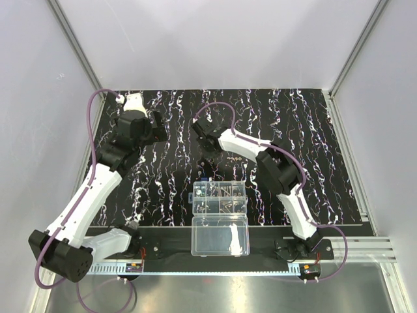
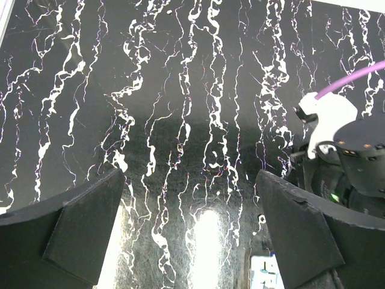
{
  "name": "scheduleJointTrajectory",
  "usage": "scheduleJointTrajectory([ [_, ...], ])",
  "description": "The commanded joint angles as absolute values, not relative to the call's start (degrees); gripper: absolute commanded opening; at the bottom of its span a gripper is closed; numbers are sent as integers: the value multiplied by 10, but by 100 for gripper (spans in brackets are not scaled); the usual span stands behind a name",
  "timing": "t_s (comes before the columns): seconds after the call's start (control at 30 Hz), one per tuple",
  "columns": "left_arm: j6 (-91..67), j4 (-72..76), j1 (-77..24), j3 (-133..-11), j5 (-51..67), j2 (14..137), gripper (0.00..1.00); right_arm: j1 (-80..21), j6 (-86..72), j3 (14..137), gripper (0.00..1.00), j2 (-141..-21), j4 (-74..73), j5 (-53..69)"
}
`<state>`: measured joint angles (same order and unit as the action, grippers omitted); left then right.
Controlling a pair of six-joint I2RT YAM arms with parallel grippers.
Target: Sort the screws and nuts into containers
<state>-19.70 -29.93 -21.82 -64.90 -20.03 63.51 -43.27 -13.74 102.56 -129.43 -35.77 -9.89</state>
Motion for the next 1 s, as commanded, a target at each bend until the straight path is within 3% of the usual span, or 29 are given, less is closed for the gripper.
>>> scheduleJointTrajectory([
  [0.0, -192, -275, -216, -669, -213, 619, 99, -430, -146, 1020, 9, -1213, -371, -65],
  [0.43, -198, -280, -217, -671, -202, 631, 99, -542, -194, 854, 7, -1040, -372, -45],
  [0.63, -200, -283, -216, -677, -206, 618, 99, -595, -230, 788, 7, -1013, -352, -33],
  [0.97, -203, -277, -216, -671, -193, 609, 99, -639, -242, 778, 8, -1035, -327, -14],
])
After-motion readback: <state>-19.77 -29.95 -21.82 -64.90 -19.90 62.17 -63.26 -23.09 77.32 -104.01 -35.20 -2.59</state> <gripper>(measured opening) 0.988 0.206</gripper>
